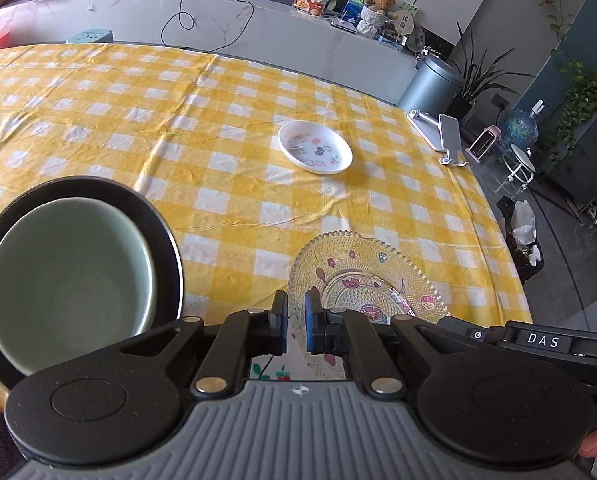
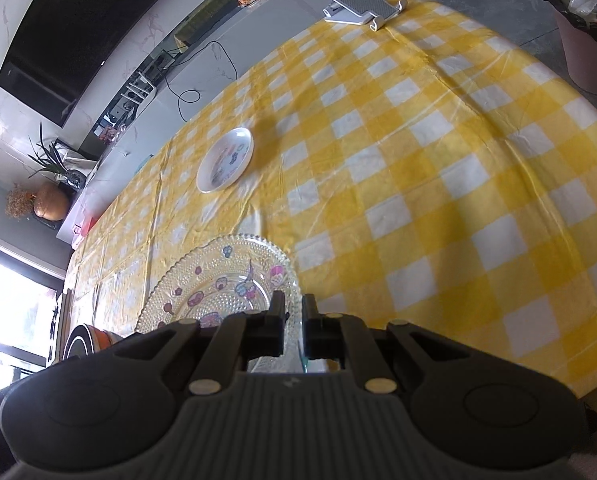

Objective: Organize plates and bowls
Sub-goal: 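Carry the glass plate with the left gripper onto the Fruity plate and release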

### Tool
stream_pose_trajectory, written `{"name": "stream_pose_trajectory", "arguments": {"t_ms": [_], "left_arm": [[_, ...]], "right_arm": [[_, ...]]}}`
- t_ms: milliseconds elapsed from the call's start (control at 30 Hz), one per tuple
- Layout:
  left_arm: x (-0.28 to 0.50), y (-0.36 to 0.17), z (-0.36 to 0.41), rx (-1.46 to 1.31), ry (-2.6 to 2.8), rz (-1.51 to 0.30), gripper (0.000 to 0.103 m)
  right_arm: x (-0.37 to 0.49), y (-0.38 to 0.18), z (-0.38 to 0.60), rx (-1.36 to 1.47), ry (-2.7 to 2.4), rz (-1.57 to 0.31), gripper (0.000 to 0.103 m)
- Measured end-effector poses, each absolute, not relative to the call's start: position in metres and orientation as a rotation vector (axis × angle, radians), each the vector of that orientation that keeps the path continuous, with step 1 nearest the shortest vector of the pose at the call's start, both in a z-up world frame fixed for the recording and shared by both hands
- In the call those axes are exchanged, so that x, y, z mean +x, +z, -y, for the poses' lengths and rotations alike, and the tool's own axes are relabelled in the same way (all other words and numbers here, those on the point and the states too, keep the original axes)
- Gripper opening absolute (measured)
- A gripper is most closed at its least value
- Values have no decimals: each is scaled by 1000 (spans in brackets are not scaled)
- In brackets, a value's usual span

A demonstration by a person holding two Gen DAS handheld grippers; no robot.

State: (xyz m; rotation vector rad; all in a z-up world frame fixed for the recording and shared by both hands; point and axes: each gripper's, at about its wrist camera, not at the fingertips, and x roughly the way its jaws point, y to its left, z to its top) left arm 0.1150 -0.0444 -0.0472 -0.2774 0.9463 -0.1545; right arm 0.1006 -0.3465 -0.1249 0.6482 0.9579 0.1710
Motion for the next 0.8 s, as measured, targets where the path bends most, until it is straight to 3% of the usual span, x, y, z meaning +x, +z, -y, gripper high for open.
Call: {"name": "stream_pose_trajectory", "arguments": {"t_ms": [800], "left_arm": [[91, -81, 42, -243, -116, -1009, 10]], "right_arm": [[86, -130, 313, 433, 138, -1005, 6]]}}
